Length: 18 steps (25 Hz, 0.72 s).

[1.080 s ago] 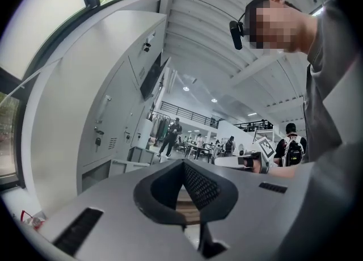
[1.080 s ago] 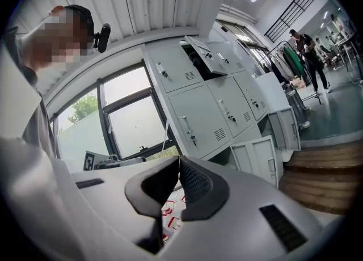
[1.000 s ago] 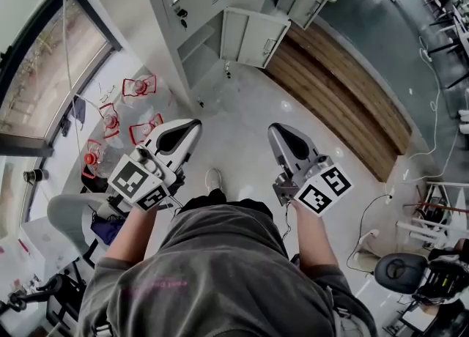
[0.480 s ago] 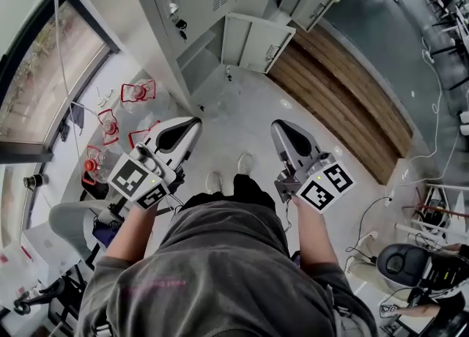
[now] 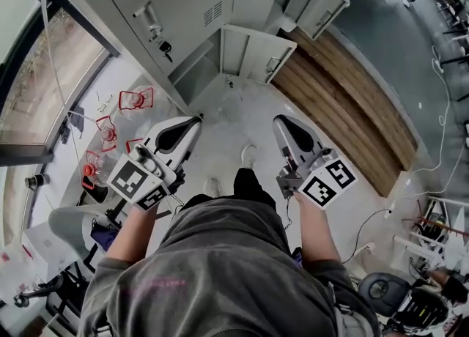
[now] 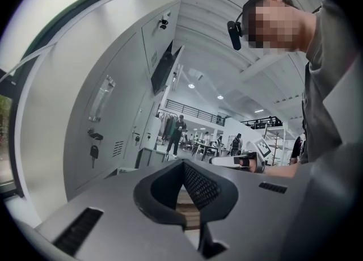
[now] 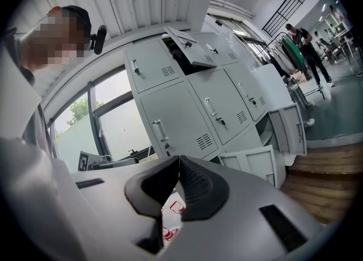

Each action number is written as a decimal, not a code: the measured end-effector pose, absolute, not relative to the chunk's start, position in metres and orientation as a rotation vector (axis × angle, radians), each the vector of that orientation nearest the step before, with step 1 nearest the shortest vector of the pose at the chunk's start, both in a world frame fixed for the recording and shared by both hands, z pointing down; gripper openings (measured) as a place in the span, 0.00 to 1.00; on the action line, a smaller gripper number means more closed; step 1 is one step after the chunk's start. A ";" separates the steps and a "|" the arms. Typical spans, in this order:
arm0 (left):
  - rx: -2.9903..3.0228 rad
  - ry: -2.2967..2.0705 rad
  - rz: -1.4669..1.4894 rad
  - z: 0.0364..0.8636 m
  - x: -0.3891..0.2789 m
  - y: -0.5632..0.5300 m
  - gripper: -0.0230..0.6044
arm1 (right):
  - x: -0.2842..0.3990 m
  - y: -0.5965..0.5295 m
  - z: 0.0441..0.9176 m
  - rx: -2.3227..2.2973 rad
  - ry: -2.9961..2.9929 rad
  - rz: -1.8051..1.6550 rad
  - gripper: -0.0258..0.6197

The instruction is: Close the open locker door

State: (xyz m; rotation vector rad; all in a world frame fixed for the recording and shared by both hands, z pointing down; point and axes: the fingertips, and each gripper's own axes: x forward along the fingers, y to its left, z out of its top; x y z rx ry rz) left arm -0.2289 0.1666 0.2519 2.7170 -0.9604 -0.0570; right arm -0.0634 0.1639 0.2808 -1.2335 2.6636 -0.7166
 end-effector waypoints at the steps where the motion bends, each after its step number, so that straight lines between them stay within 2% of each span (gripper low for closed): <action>1: 2.714 -0.967 -0.055 0.253 -0.224 0.159 0.06 | -0.059 0.154 0.282 -1.227 2.669 -0.717 0.08; 18: 2.610 -1.087 0.011 0.277 -0.151 0.047 0.06 | 0.016 0.018 0.316 -1.128 2.744 -0.837 0.08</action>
